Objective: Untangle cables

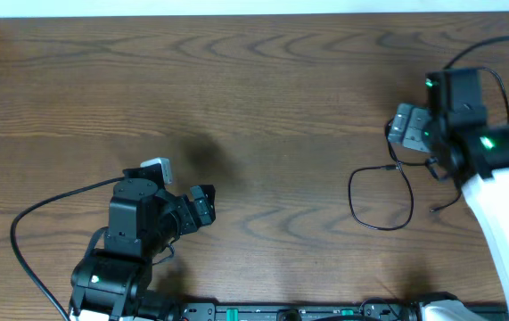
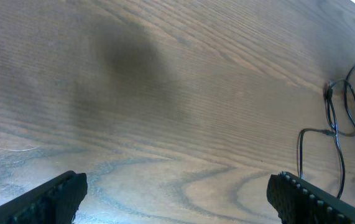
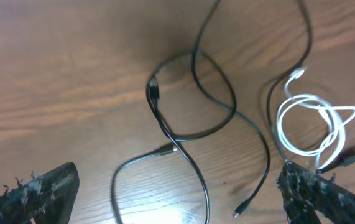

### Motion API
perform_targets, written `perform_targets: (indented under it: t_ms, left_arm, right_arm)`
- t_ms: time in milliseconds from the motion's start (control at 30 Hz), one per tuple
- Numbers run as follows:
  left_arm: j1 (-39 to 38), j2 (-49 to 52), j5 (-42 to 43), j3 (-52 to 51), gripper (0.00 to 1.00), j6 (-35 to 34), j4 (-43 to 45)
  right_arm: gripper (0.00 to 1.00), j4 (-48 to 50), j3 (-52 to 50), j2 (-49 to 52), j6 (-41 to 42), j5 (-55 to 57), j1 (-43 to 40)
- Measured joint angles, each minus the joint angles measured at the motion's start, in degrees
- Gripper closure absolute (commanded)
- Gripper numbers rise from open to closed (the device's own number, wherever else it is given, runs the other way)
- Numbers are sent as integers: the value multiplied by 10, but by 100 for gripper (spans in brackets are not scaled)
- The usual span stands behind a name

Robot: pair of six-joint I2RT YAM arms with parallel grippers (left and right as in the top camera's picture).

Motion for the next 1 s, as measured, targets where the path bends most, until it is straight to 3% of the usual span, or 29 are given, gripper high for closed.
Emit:
perform_targets:
  t_ms: [567, 1000]
  left_arm:
    - [0, 0, 0, 0, 2, 0, 0]
    - [0, 0, 0, 0, 2, 0, 0]
  right_arm:
    - [1, 0, 0, -367, 0, -2, 0]
    - [1, -25, 0, -422, 0, -2, 0]
